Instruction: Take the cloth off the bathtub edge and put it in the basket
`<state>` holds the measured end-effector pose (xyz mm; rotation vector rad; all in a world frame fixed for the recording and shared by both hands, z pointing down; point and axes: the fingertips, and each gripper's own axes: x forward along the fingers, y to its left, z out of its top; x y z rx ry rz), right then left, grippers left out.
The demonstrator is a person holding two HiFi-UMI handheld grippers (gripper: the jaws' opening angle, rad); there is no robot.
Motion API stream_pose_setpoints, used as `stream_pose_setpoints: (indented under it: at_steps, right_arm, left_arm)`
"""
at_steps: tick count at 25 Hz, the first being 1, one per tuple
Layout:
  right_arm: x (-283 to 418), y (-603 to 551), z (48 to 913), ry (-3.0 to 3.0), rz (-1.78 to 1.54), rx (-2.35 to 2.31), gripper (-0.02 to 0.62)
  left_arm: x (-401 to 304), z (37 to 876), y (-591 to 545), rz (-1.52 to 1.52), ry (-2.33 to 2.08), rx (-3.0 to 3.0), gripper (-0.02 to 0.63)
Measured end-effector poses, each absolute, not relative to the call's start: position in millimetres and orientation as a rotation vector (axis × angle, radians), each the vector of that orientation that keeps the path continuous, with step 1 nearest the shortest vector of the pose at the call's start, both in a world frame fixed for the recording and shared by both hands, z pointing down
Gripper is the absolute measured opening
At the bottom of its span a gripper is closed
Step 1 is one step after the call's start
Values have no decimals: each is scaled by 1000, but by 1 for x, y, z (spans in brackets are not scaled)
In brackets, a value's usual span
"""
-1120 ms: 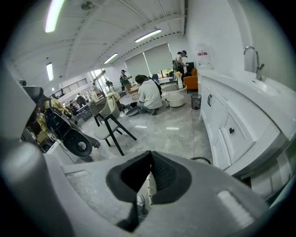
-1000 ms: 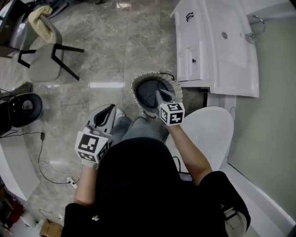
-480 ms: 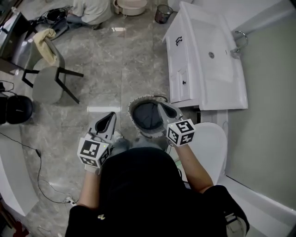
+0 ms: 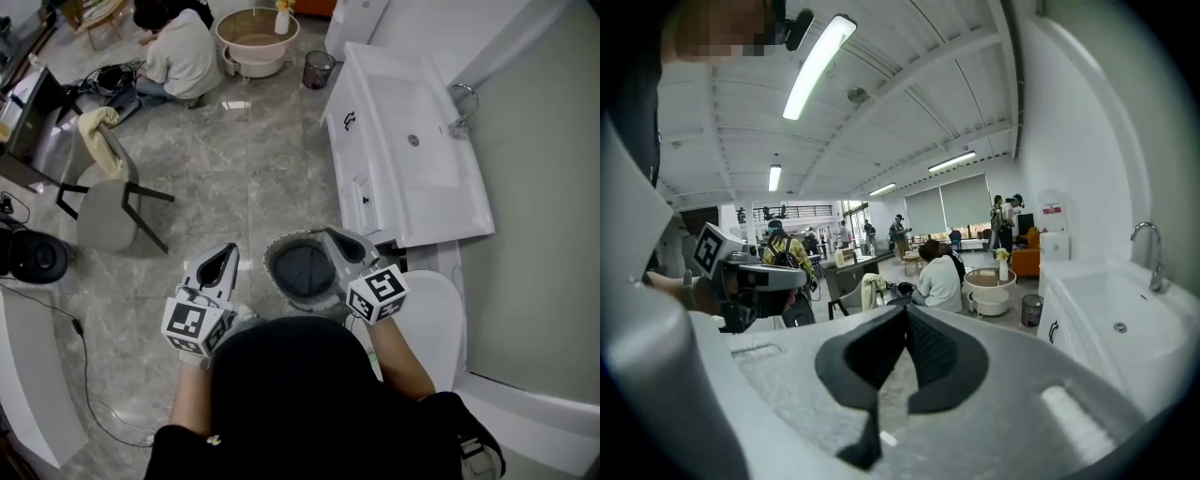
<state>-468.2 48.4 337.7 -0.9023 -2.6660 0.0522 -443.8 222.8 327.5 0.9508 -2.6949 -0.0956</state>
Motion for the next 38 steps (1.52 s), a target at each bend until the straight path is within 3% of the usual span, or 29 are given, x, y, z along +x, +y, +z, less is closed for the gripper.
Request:
stream_pose_setpoints:
  at_steps: [13, 38]
  right_arm:
    - [-457, 49, 297, -2755, 57, -935, -3]
    - [-446, 42, 305, -2739, 58, -893, -3]
  left_arm:
    - [-437, 288, 218, -59, -2763, 996, 12]
    - [-424, 290, 222, -67, -2761, 973, 12]
